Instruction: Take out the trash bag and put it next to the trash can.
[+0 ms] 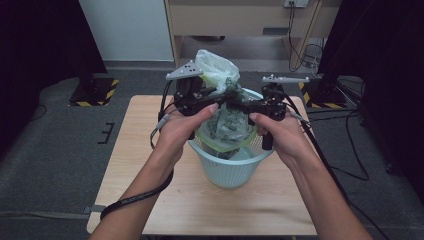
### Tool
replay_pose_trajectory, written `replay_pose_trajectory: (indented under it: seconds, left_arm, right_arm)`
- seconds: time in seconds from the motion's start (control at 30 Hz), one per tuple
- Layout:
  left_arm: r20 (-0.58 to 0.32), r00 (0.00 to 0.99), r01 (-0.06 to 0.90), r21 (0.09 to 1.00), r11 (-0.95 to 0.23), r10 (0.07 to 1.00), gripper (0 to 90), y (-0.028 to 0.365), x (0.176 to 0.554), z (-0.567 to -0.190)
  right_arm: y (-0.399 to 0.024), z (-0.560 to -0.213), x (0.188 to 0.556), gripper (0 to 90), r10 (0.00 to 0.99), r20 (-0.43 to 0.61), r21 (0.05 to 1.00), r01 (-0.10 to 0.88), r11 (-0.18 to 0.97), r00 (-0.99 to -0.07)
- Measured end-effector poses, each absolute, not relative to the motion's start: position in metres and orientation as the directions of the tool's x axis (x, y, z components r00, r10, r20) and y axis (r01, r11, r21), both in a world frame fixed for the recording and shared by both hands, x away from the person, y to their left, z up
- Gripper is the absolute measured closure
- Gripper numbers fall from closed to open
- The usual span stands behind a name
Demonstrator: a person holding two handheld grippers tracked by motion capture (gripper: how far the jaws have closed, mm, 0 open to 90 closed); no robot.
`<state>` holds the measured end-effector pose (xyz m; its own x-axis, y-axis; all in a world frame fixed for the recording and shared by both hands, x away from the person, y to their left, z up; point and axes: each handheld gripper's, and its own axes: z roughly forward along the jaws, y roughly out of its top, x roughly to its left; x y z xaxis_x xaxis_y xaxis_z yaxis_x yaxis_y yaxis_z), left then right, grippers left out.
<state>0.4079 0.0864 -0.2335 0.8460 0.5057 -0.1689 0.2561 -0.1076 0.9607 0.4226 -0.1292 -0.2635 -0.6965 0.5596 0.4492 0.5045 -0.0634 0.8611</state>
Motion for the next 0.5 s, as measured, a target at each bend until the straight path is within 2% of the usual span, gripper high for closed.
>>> replay_pose_trajectory:
  seconds: [0.1,0.27,0.5]
  left_arm:
    - [-0.128,0.852,0.226,0.965,-0.135,0.507,50.9,0.086,0.407,-0.239]
    - [-0.081,0.859,0.188,0.969,-0.163,0.506,37.7,0.087,0.405,-0.247]
    - [-0.029,0.863,0.158,0.964,-0.215,0.505,33.6,0.084,0.405,-0.256]
  right_arm:
    - [-0.131,-0.263,0.425,89.3,0.548,0.476,0.846,0.528,-0.072,-0.688]
    - [-0.133,-0.261,0.428,89.7,0.533,0.512,0.827,0.555,-0.093,-0.673]
    - [-0.137,-0.257,0.432,89.8,0.509,0.561,0.800,0.586,-0.129,-0.653]
